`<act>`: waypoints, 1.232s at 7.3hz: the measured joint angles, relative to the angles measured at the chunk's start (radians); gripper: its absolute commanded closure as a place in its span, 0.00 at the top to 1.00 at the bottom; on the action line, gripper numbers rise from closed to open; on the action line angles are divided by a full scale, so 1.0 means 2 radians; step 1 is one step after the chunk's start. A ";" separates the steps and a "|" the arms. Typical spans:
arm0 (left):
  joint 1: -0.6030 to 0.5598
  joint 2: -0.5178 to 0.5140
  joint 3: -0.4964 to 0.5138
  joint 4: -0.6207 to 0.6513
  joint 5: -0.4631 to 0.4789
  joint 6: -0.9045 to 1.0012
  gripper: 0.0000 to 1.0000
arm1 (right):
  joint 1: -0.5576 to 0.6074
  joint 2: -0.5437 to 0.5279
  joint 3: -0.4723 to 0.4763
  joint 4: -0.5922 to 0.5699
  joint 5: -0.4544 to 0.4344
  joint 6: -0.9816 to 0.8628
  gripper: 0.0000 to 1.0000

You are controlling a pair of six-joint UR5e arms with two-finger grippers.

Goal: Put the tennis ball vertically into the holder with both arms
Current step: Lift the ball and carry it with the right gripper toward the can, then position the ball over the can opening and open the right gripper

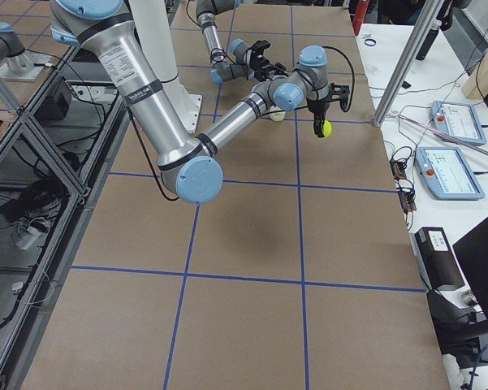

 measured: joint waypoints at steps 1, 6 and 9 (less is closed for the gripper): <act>0.000 0.000 0.000 0.000 0.001 0.000 0.86 | -0.016 0.004 0.019 -0.005 0.000 0.032 0.00; 0.000 0.000 0.001 0.001 0.006 0.000 0.84 | -0.108 0.081 0.052 -0.010 -0.003 0.187 0.00; 0.001 0.000 0.001 0.001 0.006 0.000 0.85 | -0.142 0.125 0.028 -0.009 -0.014 0.208 0.00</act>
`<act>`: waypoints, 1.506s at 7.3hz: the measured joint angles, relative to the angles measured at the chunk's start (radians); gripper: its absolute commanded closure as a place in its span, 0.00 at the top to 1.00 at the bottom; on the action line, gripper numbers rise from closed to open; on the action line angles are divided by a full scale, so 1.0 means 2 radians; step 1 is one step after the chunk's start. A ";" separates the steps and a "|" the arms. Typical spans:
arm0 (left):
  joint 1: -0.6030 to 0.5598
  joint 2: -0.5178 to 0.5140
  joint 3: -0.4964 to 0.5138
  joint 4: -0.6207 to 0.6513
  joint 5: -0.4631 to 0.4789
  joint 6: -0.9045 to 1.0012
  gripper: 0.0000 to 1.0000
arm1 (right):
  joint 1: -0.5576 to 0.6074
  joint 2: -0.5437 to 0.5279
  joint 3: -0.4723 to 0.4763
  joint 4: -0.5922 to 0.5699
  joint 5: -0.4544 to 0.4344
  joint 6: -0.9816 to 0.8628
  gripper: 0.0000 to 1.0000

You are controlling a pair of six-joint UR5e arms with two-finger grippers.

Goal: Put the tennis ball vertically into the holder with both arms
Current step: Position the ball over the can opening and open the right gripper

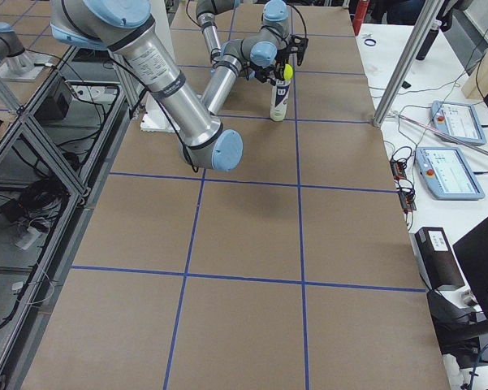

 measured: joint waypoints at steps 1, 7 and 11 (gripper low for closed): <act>0.000 0.000 0.000 0.000 0.000 0.000 0.86 | -0.009 0.010 -0.010 0.000 -0.010 0.002 0.00; 0.000 0.000 0.001 0.000 0.000 -0.001 0.87 | -0.021 0.016 -0.027 0.001 -0.021 0.002 0.98; 0.000 0.000 0.001 0.000 0.000 -0.001 0.88 | -0.022 0.015 -0.028 0.001 -0.025 -0.002 0.99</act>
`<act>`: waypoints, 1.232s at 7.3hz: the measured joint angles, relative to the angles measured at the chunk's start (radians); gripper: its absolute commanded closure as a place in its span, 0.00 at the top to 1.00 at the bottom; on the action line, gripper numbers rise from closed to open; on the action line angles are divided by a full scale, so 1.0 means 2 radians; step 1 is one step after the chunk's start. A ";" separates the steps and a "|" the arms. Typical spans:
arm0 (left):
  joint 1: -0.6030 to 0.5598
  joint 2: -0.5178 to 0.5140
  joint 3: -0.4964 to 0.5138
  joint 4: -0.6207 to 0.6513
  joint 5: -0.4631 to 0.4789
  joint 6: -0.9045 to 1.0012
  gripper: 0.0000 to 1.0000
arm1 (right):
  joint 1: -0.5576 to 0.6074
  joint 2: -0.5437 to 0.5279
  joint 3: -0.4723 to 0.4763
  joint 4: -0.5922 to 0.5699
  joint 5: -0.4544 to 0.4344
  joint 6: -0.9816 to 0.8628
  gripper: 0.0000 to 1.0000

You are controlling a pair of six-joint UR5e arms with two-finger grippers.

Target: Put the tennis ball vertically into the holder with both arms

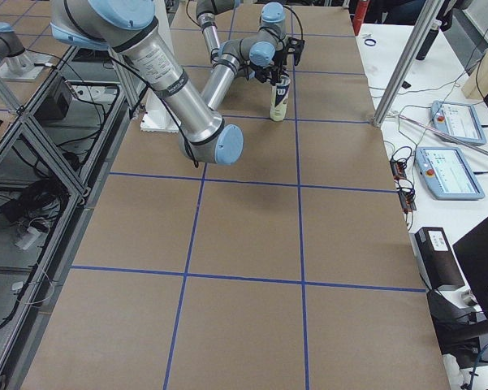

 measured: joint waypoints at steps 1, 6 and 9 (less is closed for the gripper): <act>0.000 0.000 0.000 0.000 0.000 0.000 0.95 | 0.000 0.000 0.000 0.000 0.000 -0.002 0.99; -0.016 0.025 -0.041 -0.003 0.001 -0.003 0.99 | 0.011 -0.024 0.011 0.002 0.004 -0.012 0.99; -0.017 0.135 -0.147 0.001 0.020 -0.019 0.99 | 0.046 -0.071 0.034 0.004 0.030 -0.067 0.99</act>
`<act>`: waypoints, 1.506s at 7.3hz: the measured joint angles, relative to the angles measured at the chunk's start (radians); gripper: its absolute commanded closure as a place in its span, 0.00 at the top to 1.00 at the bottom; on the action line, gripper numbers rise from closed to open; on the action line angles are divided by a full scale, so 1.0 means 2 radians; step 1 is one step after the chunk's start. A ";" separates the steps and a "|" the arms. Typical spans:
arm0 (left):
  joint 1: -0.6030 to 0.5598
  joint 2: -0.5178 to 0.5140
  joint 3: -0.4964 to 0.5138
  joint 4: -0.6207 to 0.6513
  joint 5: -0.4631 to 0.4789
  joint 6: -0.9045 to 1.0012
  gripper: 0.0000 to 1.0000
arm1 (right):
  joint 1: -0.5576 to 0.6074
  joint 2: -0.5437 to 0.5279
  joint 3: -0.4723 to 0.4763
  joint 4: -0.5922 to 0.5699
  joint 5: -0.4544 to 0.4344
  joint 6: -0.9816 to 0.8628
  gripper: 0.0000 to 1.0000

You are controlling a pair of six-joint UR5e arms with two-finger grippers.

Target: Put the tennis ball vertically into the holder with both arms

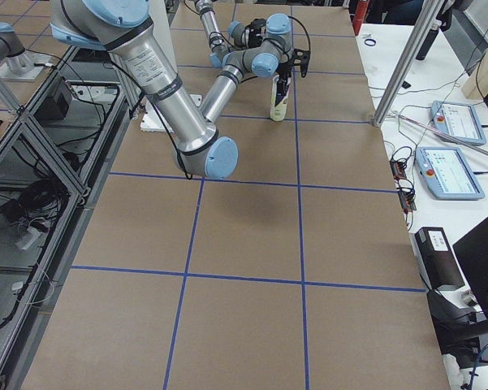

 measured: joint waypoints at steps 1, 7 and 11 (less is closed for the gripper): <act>-0.007 0.019 -0.009 0.016 0.017 -0.026 0.99 | 0.013 -0.014 0.001 0.001 0.006 -0.024 0.99; -0.212 0.052 -0.018 0.334 -0.125 -0.162 0.99 | 0.084 -0.097 -0.003 0.001 0.014 -0.174 0.99; -0.325 0.055 -0.017 0.592 -0.356 -0.134 0.99 | 0.157 -0.173 -0.003 0.001 0.057 -0.308 0.99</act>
